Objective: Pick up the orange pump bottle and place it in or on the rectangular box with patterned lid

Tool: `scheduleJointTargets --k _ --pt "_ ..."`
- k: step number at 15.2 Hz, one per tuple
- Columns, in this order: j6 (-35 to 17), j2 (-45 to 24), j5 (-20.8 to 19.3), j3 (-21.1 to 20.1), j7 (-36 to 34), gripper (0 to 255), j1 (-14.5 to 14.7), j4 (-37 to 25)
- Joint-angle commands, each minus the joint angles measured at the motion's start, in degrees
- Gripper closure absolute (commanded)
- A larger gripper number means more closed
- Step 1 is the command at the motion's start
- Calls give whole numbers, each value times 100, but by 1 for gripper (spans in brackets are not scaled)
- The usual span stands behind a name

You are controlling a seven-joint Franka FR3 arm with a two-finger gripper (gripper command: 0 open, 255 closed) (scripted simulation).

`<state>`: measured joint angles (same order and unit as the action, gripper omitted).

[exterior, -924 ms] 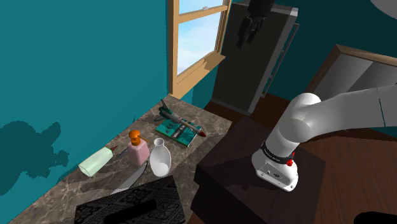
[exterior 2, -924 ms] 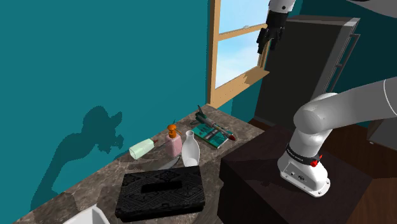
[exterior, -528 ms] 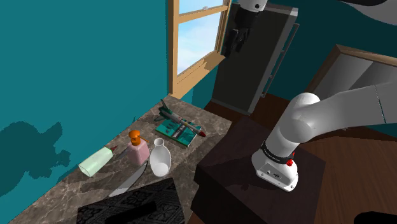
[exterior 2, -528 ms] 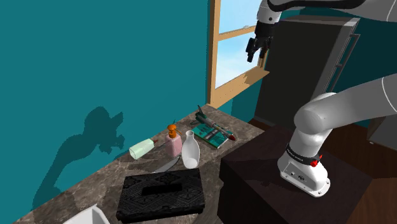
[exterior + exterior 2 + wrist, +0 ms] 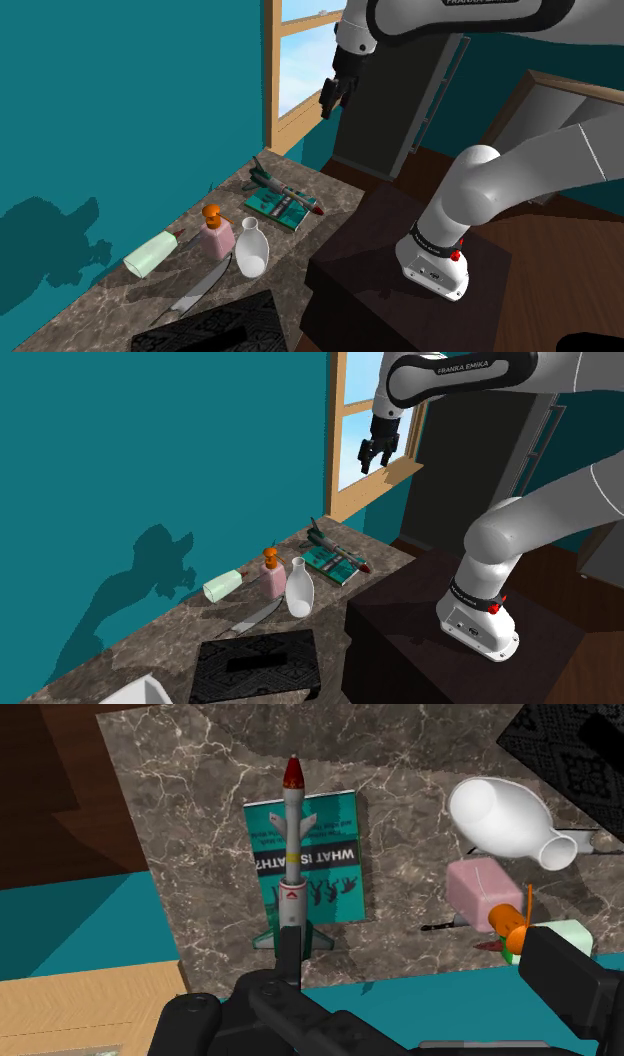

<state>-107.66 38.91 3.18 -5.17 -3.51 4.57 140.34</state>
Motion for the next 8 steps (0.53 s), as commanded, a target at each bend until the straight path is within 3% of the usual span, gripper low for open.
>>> scheduleJointTargets --k 1,8 --pt "-371 -239 59 -139 -105 0 61 124" --pt "-1545 -1334 163 -686 -557 0 241 200"
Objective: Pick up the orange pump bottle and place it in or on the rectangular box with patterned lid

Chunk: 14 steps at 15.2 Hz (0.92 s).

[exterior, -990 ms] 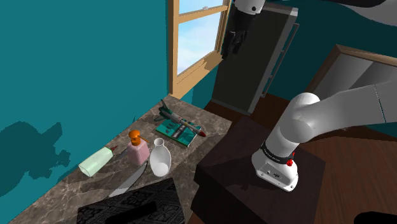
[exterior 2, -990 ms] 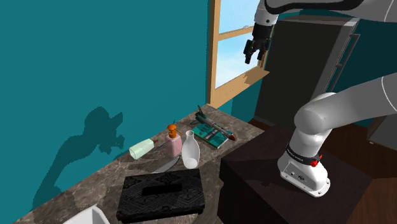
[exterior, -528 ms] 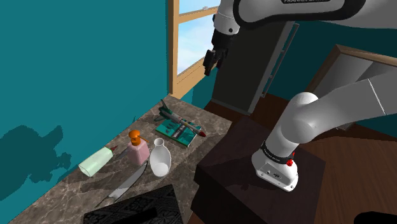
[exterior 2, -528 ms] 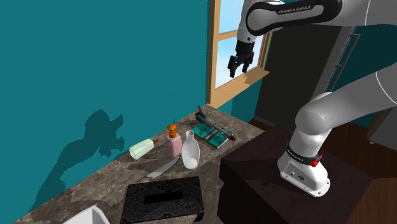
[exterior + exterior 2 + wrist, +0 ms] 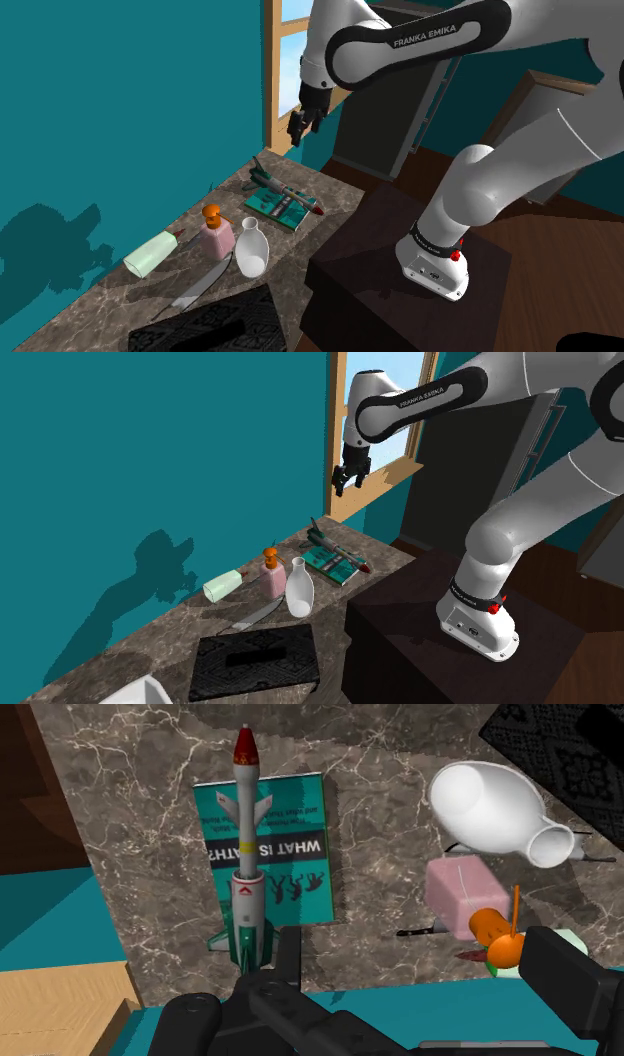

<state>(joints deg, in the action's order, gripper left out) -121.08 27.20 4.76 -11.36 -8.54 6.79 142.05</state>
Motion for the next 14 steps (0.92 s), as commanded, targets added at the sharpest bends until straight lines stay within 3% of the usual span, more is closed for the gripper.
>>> scheduleJointTargets --k 1,8,14 --pt "-363 -344 -2 -147 -127 0 36 10" --pt "-1390 -1744 -309 -673 -758 0 103 -333" --pt "-2037 -3079 -1026 -952 -1533 0 218 -912"
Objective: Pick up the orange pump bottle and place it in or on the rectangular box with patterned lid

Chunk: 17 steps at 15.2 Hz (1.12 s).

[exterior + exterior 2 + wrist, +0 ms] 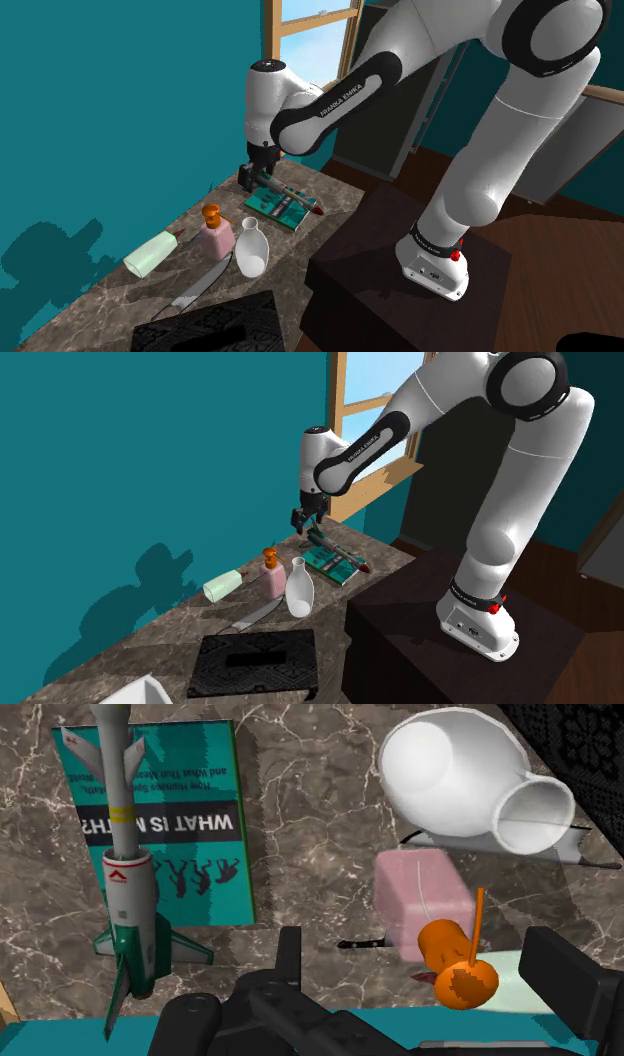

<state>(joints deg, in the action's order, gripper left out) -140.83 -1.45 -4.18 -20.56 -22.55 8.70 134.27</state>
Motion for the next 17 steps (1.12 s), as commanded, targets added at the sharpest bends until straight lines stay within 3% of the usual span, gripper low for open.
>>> scheduleJointTargets --k 1,10,17 --pt "-142 -442 -282 -44 -275 0 71 -257" --pt "-514 -2447 -1431 227 -1313 0 817 -1671" --pt "-809 -2913 -1658 411 -1472 0 967 -1828"
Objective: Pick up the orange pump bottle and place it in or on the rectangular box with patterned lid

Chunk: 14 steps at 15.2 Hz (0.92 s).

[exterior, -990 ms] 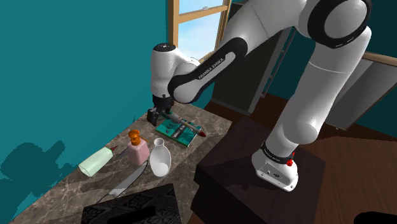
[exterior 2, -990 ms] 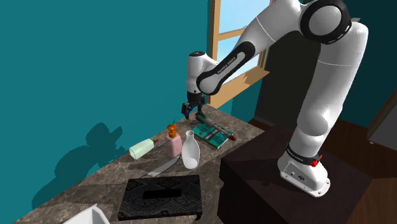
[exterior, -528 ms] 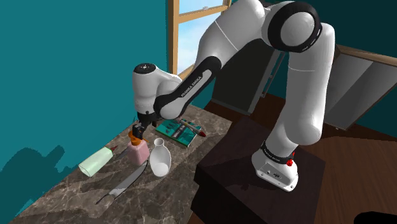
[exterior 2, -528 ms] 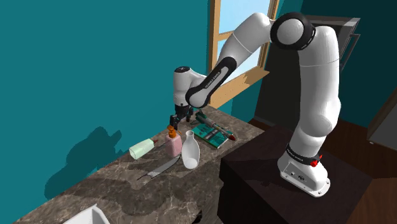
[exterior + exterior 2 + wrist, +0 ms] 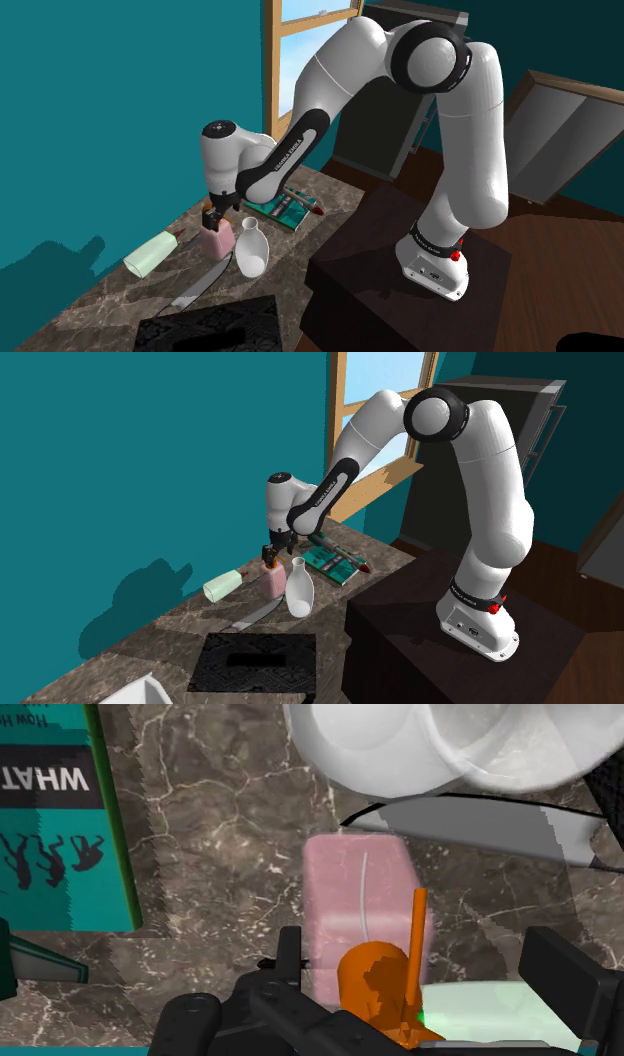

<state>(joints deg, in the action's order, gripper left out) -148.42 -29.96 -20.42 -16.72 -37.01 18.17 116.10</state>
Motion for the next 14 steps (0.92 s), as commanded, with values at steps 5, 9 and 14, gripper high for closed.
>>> scheduleJointTargets --k 5,9,14 --pt "-123 -170 -84 73 -60 0 53 -46" --pt "-122 -170 -83 72 -59 0 52 -46" --pt "-122 -170 -83 72 -59 255 52 -46"
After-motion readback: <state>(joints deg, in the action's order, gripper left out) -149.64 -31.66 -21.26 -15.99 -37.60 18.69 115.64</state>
